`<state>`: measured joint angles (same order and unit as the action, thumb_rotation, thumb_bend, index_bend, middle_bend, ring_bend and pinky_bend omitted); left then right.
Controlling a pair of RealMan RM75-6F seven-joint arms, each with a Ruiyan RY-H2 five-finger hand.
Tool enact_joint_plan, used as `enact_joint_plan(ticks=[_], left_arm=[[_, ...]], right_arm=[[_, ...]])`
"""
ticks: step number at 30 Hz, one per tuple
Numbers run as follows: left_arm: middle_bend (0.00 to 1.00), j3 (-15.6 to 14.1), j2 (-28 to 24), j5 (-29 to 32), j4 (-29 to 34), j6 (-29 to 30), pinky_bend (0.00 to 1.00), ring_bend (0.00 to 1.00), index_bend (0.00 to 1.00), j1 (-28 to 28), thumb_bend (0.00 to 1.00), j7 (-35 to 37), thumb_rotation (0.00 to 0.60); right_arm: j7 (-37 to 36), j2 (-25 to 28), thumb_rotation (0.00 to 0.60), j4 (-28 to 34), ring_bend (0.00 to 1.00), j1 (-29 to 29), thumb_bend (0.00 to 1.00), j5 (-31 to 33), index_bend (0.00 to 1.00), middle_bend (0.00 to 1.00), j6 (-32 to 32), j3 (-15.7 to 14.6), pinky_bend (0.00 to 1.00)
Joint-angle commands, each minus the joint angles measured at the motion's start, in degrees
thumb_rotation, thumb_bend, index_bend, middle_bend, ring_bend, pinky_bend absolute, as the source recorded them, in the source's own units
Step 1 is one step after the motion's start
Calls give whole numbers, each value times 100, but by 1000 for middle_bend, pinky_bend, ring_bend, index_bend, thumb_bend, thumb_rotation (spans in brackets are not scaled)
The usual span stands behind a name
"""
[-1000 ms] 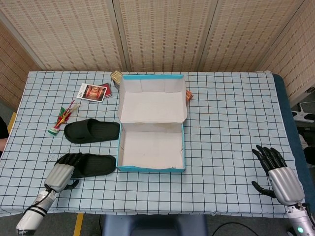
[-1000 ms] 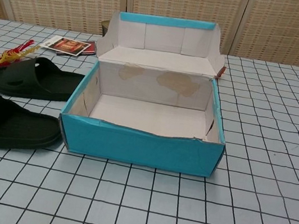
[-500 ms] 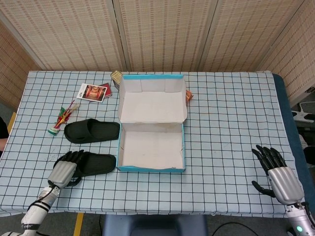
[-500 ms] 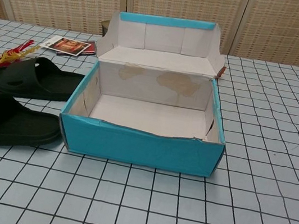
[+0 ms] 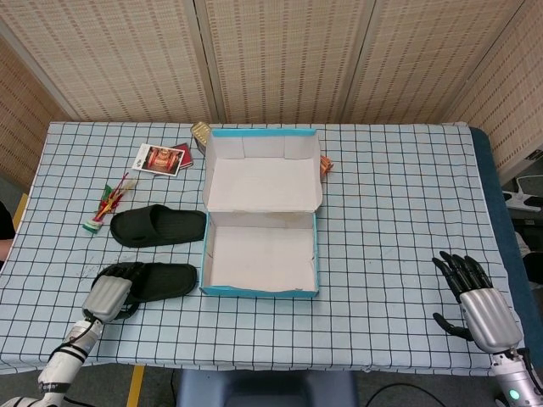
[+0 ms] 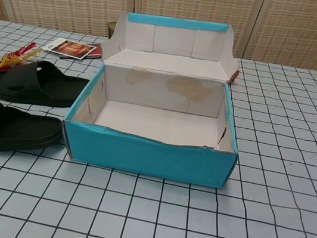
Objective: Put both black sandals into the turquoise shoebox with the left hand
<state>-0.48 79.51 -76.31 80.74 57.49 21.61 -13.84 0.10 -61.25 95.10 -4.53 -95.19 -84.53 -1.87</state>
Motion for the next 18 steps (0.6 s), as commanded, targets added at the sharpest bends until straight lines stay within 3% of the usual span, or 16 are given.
enact_joint_plan(ticks=[1, 11, 18], left_arm=[[352, -1, -5, -25, 40, 112, 304, 396, 291, -24, 528, -44, 600], [416, -18, -224, -399, 267, 839, 364, 451, 349, -215, 563, -124, 600], [440, 131, -416, -577, 583, 1354, 388, 472, 370, -311, 562, -107, 600]], right_arm=[[45, -15, 600, 14, 0, -11, 126, 7, 0, 0, 33, -4, 0], [157, -43, 600, 62, 0, -22, 126, 28, 0, 0, 97, -18, 0], [184, -55, 600, 76, 0, -16, 126, 3, 0, 0, 74, -21, 0]])
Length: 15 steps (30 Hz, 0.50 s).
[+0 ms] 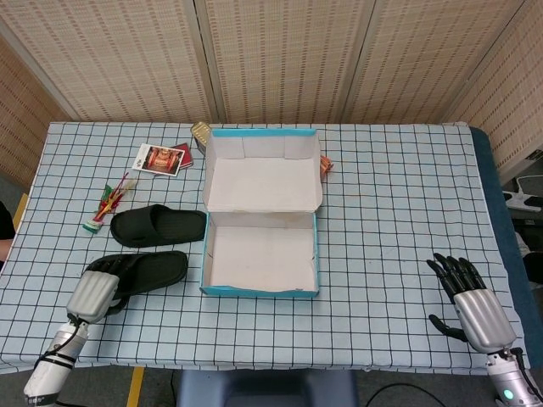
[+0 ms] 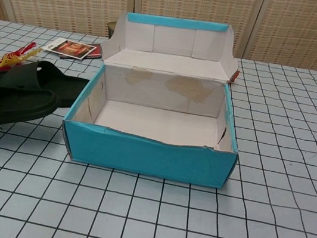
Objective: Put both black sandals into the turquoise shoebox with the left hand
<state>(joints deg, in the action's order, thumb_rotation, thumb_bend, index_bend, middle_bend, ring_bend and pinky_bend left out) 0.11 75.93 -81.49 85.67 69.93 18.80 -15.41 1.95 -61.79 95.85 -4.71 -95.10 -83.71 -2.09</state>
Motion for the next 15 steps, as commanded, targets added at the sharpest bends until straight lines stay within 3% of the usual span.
enact_joint_plan(ticks=[1, 8, 15], left_arm=[[446, 91, -72, -76, 105, 132, 396, 477, 375, -22, 562, 53, 600], [447, 329, -278, -202, 727, 191, 399, 479, 376, 180, 560, -74, 600], [447, 785, -408, -87, 1761, -495, 399, 479, 376, 902, 560, -371, 600]], right_arm=[[-1, -1, 600, 1, 0, 5, 126, -11, 0, 0, -16, 0, 0], [33, -16, 600, 3, 0, -5, 126, -20, 0, 0, 11, -9, 0], [71, -43, 600, 4, 0, -32, 126, -7, 0, 0, 59, -3, 0]])
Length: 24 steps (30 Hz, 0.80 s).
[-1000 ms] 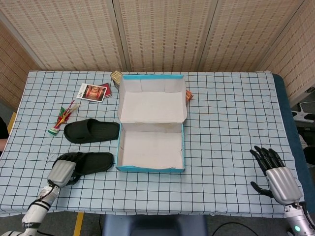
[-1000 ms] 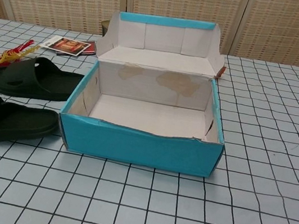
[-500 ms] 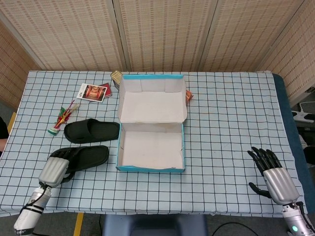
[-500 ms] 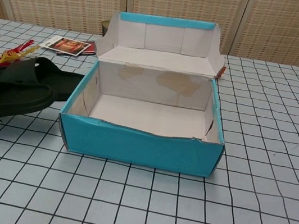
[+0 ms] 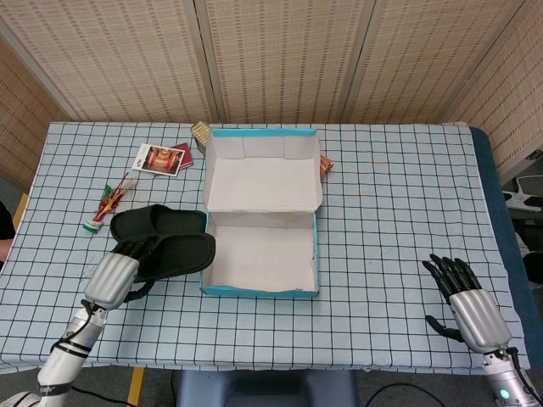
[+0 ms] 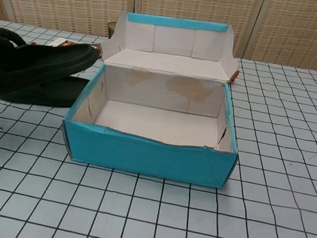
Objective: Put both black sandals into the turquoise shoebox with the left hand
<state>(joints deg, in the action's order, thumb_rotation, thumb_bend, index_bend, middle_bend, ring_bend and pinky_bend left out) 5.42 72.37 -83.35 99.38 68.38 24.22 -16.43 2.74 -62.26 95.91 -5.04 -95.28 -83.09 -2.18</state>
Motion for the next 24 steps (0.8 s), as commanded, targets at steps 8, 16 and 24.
enact_joint_plan(ticks=[8, 16, 24], left_arm=[[444, 730, 214, 755, 785, -915, 397, 478, 375, 1070, 560, -1118, 600], [441, 1245, 872, 2037, 511, -1588, 393, 475, 373, 2148, 556, -1830, 600], [439, 1276, 1274, 2679, -99, -1821, 394, 474, 371, 2758, 555, -1922, 600]], right_arm=[[-70, 12, 600, -25, 0, -36, 126, 187, 0, 0, 89, 72, 0], [-207, 31, 600, -80, 0, -145, 126, 496, 0, 0, 335, 183, 0], [-258, 51, 600, -92, 0, -166, 126, 595, 0, 0, 381, 215, 0]])
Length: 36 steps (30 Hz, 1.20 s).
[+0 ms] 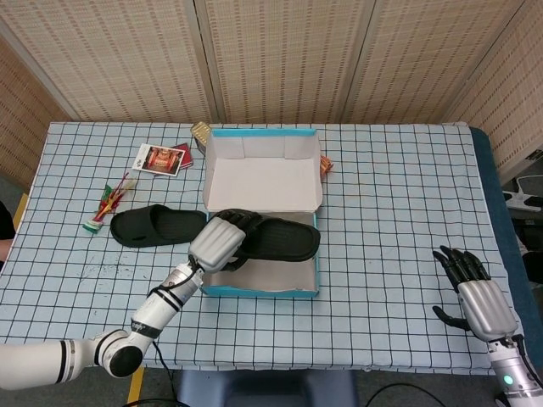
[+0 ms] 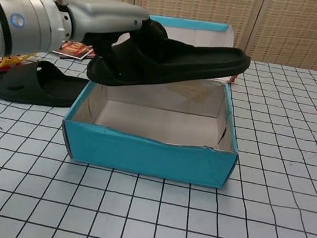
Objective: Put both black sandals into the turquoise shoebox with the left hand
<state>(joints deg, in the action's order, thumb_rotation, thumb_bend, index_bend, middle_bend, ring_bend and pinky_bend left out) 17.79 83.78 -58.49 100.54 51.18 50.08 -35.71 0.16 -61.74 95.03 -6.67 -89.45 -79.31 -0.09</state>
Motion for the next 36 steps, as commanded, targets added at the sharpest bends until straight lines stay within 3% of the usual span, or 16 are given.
enact_joint_plan(ticks=[1, 11, 36], left_arm=[[439, 41, 173, 265, -307, -125, 394, 474, 371, 228, 555, 54, 600], [439, -116, 317, 710, -831, -307, 402, 474, 370, 569, 553, 238, 600], [462, -722, 394, 1527, -963, -377, 417, 498, 377, 1081, 545, 177, 600]], right_arm=[[4, -7, 600, -8, 0, -7, 126, 27, 0, 0, 16, 9, 0], [54, -28, 600, -9, 0, -38, 126, 104, 0, 0, 83, 24, 0], [-26, 28, 600, 18, 0, -46, 126, 60, 0, 0, 86, -16, 0]])
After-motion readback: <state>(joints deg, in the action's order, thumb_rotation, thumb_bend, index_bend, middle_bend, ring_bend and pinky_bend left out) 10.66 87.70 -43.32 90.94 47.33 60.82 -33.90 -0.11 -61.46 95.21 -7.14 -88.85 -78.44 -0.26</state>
